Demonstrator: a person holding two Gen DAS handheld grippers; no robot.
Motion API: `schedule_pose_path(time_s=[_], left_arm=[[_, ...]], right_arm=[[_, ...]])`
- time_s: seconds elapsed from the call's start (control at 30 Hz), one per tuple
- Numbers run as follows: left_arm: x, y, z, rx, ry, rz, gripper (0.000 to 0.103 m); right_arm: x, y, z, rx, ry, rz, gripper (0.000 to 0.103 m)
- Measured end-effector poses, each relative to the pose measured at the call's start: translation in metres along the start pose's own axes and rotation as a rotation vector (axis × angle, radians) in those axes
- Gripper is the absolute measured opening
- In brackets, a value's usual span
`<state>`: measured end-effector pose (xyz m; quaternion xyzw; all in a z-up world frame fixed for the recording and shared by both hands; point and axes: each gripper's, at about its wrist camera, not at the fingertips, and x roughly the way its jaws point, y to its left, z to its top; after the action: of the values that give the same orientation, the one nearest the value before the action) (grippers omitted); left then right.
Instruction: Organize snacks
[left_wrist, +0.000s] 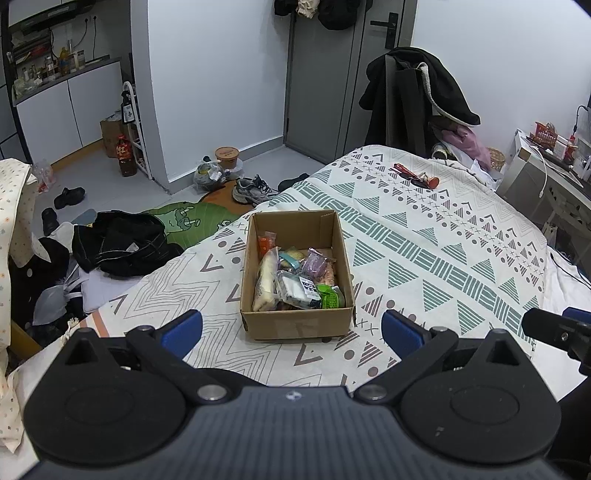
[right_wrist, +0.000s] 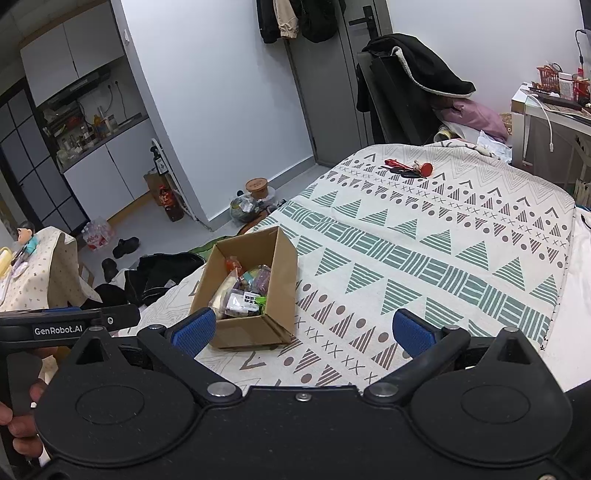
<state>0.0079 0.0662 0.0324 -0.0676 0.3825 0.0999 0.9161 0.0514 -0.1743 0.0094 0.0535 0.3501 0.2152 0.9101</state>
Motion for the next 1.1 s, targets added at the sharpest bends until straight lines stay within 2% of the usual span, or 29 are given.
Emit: schedule_pose_path(time_s=[1.1], left_arm=[[-0.0040,0.0038,-0.0025,-0.009,0.001,0.004,0.103]], right_arm=[[0.0009,-0.0006,-0.0002,-0.005,0.002,-0.004,0.103]])
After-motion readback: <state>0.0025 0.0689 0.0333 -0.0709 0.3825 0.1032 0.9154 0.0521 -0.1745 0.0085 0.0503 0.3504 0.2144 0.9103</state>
